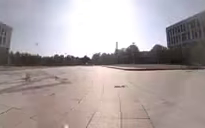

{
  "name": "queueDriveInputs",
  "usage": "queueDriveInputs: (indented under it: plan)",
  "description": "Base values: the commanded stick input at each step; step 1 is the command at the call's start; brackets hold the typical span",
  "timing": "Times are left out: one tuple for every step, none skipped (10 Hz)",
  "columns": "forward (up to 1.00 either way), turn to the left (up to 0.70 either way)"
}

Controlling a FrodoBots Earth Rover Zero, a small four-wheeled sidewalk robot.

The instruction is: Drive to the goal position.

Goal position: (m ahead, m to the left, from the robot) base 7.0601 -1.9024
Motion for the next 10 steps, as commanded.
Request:
queueDriveInputs:
  plan:
    - [1.0, 0.0]
    - [1.0, 0.0]
    - [1.0, 0.0]
    - [1.0, 0.0]
    - [1.0, 0.0]
    - [1.0, 0.0]
    - [1.0, 0.0]
    - [1.0, 0.0]
    - [1.0, 0.0]
    - [1.0, 0.0]
